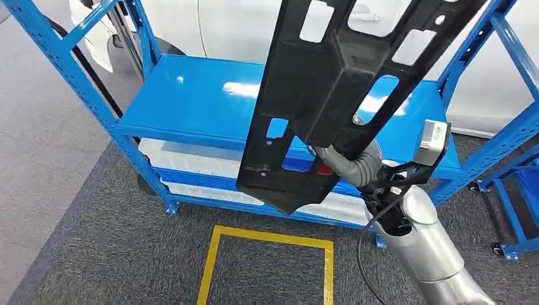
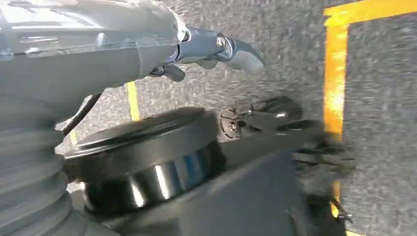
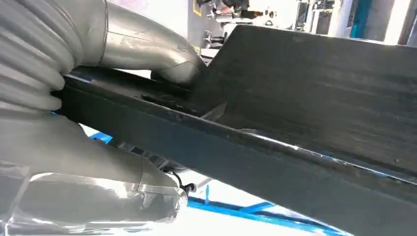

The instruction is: Take the parts from the cabinet and place them on the table.

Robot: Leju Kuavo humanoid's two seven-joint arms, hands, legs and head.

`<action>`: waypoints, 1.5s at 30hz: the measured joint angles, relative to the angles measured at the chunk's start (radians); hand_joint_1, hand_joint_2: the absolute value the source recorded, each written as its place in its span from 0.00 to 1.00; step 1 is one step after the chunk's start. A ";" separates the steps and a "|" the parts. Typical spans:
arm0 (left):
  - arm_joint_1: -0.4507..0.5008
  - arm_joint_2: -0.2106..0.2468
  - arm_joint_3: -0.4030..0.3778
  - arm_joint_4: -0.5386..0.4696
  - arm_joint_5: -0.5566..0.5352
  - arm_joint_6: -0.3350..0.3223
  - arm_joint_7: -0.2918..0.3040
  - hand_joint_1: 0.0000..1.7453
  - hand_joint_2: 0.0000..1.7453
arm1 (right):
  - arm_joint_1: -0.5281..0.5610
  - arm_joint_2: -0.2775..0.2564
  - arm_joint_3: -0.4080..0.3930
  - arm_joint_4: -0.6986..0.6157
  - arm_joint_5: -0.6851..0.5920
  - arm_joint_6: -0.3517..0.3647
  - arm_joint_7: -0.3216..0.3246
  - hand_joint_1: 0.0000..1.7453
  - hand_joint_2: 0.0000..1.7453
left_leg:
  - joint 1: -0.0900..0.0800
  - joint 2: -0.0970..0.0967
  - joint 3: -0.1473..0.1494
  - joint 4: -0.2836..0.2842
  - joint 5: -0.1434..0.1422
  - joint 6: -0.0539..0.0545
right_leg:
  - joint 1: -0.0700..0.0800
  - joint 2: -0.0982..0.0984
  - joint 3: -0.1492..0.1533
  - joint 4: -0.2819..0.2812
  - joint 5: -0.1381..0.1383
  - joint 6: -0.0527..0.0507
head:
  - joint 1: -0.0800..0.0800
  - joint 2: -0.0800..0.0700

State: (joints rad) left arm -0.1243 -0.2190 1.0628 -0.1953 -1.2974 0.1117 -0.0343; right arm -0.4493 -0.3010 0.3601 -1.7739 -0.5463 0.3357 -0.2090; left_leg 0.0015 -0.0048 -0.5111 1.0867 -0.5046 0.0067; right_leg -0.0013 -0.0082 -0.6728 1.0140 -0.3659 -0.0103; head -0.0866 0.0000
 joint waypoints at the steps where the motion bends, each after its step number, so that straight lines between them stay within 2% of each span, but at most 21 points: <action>1: -0.001 0.000 0.000 0.000 0.000 0.000 0.000 0.00 1.00 | -0.002 0.000 -0.002 0.000 -0.002 0.000 0.000 1.00 1.00 | -0.005 0.000 0.056 -0.094 -0.035 0.003 | 0.005 0.001 -0.005 0.002 0.007 0.006 | 0.000 0.000; 5: 0.005 -0.001 0.002 0.000 0.001 0.000 0.003 0.00 1.00 | -0.003 0.003 0.000 0.001 -0.005 -0.001 0.000 1.00 1.00 | -0.002 0.003 0.027 -0.103 0.004 0.024 | -0.001 -0.002 -0.010 -0.014 0.042 0.032 | 0.000 0.000; 6: 0.005 0.000 0.003 0.000 0.001 0.000 0.003 0.00 1.00 | -0.003 0.003 0.000 0.002 -0.006 -0.002 0.000 1.00 1.00 | -0.003 0.007 0.017 -0.103 0.017 0.030 | -0.006 0.002 -0.021 0.001 0.006 0.036 | 0.000 0.000; 9: 0.005 -0.001 0.003 0.000 0.002 0.002 0.005 0.00 1.00 | -0.004 0.004 0.001 0.005 -0.007 -0.010 0.002 1.00 1.00 | -0.003 0.008 -0.031 -0.101 0.056 0.039 | -0.012 0.004 -0.071 0.190 -0.182 0.048 | 0.000 0.000; 10: 0.006 -0.001 0.004 0.000 0.001 0.002 0.005 0.00 1.00 | -0.004 0.005 0.002 0.006 -0.007 -0.013 0.003 1.00 1.00 | -0.002 0.008 -0.052 -0.098 0.071 0.037 | -0.013 0.004 -0.083 0.267 -0.204 0.052 | 0.000 0.000; 11: 0.007 -0.001 0.004 0.000 0.000 0.002 0.005 0.00 1.00 | -0.003 0.005 0.003 0.007 -0.007 -0.016 0.004 1.00 1.00 | -0.002 0.008 -0.070 -0.096 0.082 0.035 | -0.015 0.004 -0.080 0.307 -0.191 0.055 | 0.000 0.000; 12: 0.008 -0.001 0.004 0.000 -0.002 0.002 0.005 0.00 1.00 | -0.003 0.006 0.003 0.007 -0.006 -0.018 0.006 1.00 1.00 | -0.001 0.008 -0.089 -0.091 0.093 0.033 | -0.017 0.003 -0.058 0.305 -0.153 0.056 | 0.000 0.000; 14: 0.008 -0.001 0.004 0.000 -0.004 0.001 0.005 0.00 1.00 | -0.003 0.009 0.004 0.007 -0.004 -0.023 0.007 1.00 1.00 | 0.001 0.009 -0.124 -0.079 0.111 0.026 | -0.021 0.003 0.048 0.190 -0.090 0.057 | 0.000 0.000; 16: 0.006 -0.001 0.004 0.000 -0.005 0.001 0.005 0.00 1.00 | -0.006 0.013 0.005 0.005 0.001 -0.029 0.009 1.00 1.00 | -0.003 0.006 -0.146 -0.064 0.123 0.015 | -0.015 0.004 0.175 0.011 -0.151 0.050 | 0.000 0.000; 20: 0.009 -0.001 0.004 0.000 -0.005 0.001 0.005 0.00 1.00 | -0.008 0.017 0.007 0.004 0.002 -0.029 0.009 1.00 1.00 | -0.004 0.006 -0.151 -0.075 0.161 -0.011 | -0.011 0.006 0.160 -0.009 -0.132 0.015 | 0.000 0.000; 21: 0.010 0.000 0.004 0.000 -0.006 0.001 0.005 0.00 1.00 | -0.009 0.020 0.008 0.005 0.002 -0.029 0.009 1.00 1.00 | 0.003 0.003 -0.159 -0.064 0.138 -0.015 | -0.015 -0.002 0.151 -0.013 -0.117 0.006 | 0.000 0.000; 22: 0.010 0.000 0.004 0.000 -0.006 0.002 0.005 0.00 1.00 | -0.008 0.021 0.010 0.004 0.003 -0.029 0.008 1.00 1.00 | 0.003 0.004 -0.175 -0.026 0.075 -0.020 | -0.016 0.000 0.135 -0.013 -0.105 -0.004 | 0.000 0.000; 25: 0.007 0.000 0.004 0.000 -0.009 0.003 0.005 0.00 1.00 | -0.004 0.022 0.011 0.004 0.010 -0.028 -0.005 1.00 1.00 | 0.005 0.004 -0.220 0.196 -0.084 -0.033 | -0.012 -0.001 0.089 -0.011 -0.067 -0.007 | 0.000 0.000; 27: 0.005 0.000 0.004 0.000 -0.008 0.003 0.005 0.00 1.00 | 0.001 0.022 0.011 0.004 0.012 -0.027 -0.009 1.00 1.00 | 0.005 0.004 -0.201 0.252 -0.051 -0.034 | -0.010 -0.001 0.056 -0.008 -0.043 -0.005 | 0.000 0.000; 30: 0.006 0.000 0.003 0.000 -0.013 0.016 -0.020 0.00 1.00 | 0.002 0.022 0.009 0.004 0.017 -0.024 -0.013 1.00 1.00 | 0.005 0.003 -0.046 0.065 0.031 -0.020 | -0.009 0.003 0.012 -0.001 -0.016 0.004 | 0.000 0.000; 32: 0.002 0.000 0.003 0.000 -0.014 0.021 -0.038 0.00 1.00 | 0.003 0.021 0.005 0.003 0.020 -0.023 -0.019 1.00 1.00 | -0.002 0.003 0.058 -0.105 -0.039 -0.007 | -0.005 0.001 0.002 0.005 -0.002 0.015 | 0.000 0.000; 36: 0.009 0.000 0.003 0.000 -0.011 0.030 -0.037 0.00 1.00 | 0.007 0.022 0.000 0.003 0.026 -0.012 -0.026 1.00 1.00 | 0.003 0.002 0.039 -0.108 -0.001 0.018 | -0.012 -0.005 0.000 -0.007 0.025 0.040 | 0.000 0.000; 39: 0.009 0.000 0.003 0.000 -0.010 0.033 -0.040 0.00 1.00 | 0.006 0.023 -0.005 0.003 0.032 -0.010 -0.028 1.00 1.00 | -0.001 -0.004 0.010 -0.107 0.027 0.031 | -0.015 0.001 -0.069 0.170 -0.113 0.050 | 0.000 0.000; 41: 0.012 0.000 0.003 0.000 -0.010 0.033 -0.041 0.00 1.00 | 0.008 0.023 -0.007 0.003 0.036 -0.009 -0.027 1.00 1.00 | -0.002 -0.013 -0.013 -0.103 0.040 0.032 | -0.015 0.002 -0.113 0.302 -0.166 0.053 | 0.000 0.000; 43: 0.015 0.000 0.003 0.000 -0.010 0.033 -0.042 0.00 1.00 | 0.008 0.023 -0.010 0.003 0.037 -0.009 -0.027 1.00 1.00 | -0.002 -0.027 -0.030 -0.096 0.049 0.029 | -0.015 0.004 -0.069 0.259 -0.134 0.050 | 0.000 0.000; 45: 0.014 0.000 0.003 0.000 -0.010 0.034 -0.042 0.00 1.00 | 0.008 0.023 -0.016 0.003 0.037 -0.004 -0.026 1.00 1.00 | -0.002 -0.044 -0.037 -0.090 0.052 0.025 | -0.014 0.028 0.053 0.072 -0.064 0.038 | 0.000 0.000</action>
State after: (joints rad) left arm -0.1102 -0.2193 1.0662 -0.1949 -1.3073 0.1453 -0.0767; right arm -0.4418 -0.2777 0.3441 -1.7704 -0.5089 0.3319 -0.2350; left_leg -0.0006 -0.0485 -0.5482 0.9966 -0.4522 0.0313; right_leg -0.0152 0.0201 -0.6197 1.0858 -0.4302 0.0281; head -0.0866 0.0000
